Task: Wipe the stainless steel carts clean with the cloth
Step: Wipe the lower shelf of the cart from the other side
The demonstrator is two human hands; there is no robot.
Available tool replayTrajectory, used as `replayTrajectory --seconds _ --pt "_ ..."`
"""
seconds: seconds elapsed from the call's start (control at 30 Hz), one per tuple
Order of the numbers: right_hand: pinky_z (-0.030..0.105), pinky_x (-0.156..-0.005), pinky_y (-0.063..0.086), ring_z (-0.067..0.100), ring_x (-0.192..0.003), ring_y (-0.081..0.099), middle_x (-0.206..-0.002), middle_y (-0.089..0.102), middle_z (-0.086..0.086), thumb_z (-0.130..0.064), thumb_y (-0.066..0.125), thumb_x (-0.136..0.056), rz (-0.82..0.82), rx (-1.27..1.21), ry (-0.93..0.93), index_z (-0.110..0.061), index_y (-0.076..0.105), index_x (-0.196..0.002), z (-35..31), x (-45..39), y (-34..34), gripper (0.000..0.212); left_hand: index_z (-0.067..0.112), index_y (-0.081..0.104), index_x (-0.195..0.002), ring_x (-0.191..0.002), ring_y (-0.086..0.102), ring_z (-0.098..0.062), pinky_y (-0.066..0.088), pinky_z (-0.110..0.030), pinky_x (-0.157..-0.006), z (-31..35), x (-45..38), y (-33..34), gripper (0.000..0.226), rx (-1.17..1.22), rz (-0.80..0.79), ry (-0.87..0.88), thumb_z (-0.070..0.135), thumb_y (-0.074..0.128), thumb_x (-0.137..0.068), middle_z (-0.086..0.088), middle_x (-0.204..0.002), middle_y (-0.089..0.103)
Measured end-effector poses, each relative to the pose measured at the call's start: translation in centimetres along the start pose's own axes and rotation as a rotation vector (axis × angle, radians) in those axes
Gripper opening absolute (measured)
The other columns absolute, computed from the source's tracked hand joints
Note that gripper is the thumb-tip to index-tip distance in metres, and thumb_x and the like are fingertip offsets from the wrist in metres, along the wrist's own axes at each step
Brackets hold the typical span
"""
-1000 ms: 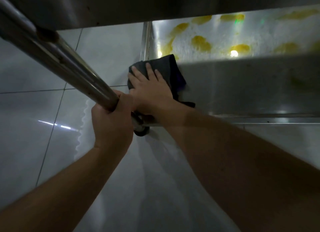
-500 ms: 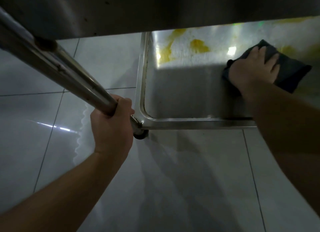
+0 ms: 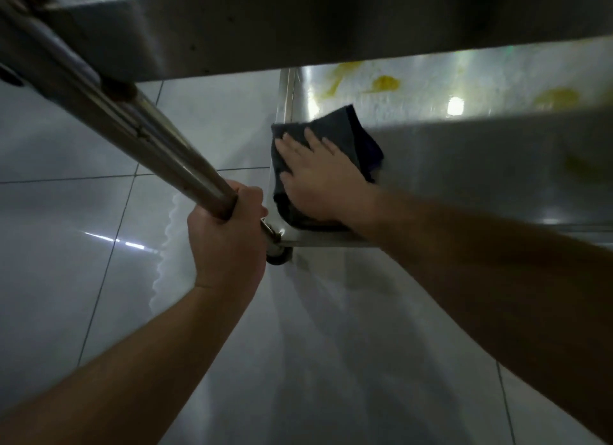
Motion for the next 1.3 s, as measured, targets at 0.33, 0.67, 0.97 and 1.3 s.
replayTrajectory --seconds 0.33,0.67,0.97,1.3 --pt "0.046 -0.129 -0.002 0.021 -0.160 -0.005 -0.175 0.000 -0.009 -0.045 0.023 -0.108 0.024 0.065 0.178 -0.030 0.006 -0.167 9.1 3.0 -2.0 0.063 0.014 0.059 -0.078 -0.070 0.064 -0.006 0.052 -0.012 -0.068 -0.2 -0.1 -0.4 0.007 -0.042 0.001 0.000 0.019 0.064 -0.079 0.008 -0.064 0.060" --pt "0.052 -0.126 -0.002 0.035 -0.160 -0.007 -0.175 -0.001 -0.001 -0.041 0.020 -0.108 -0.085 0.039 -0.083 -0.022 0.011 -0.167 -4.6 2.4 2.7 0.062 0.015 0.056 -0.073 -0.061 0.056 -0.008 0.052 -0.018 -0.059 0.3 0.0 -0.4 0.013 -0.135 -0.037 0.001 0.014 0.062 -0.085 0.005 -0.062 0.056" --pt "0.036 -0.122 -0.005 0.018 -0.158 -0.010 -0.170 -0.007 -0.013 -0.060 0.008 -0.107 -0.125 0.212 -0.174 -0.034 0.001 -0.165 7.7 12.2 0.9 0.064 0.026 0.064 -0.070 -0.074 0.069 -0.009 0.056 -0.022 -0.069 -0.2 -0.6 -1.1 0.007 -0.189 -0.032 -0.021 0.033 0.065 -0.071 0.005 -0.069 0.066" --pt "0.023 -0.118 -0.020 0.004 -0.147 -0.039 -0.167 -0.020 -0.014 -0.038 0.005 -0.111 -0.175 0.324 -0.146 -0.031 0.005 -0.165 19.1 18.6 -2.0 0.055 0.032 0.071 -0.091 -0.076 0.069 0.002 0.053 -0.018 -0.064 -0.1 0.2 -1.5 0.021 -0.336 -0.026 -0.066 0.045 0.070 -0.074 0.012 -0.087 0.076"
Point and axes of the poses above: each hand's wrist, its own x-axis away from the middle knuckle, its own y-axis out of the palm, z = x × y, the point moved 9 cm from there along -x, towards the middle knuckle
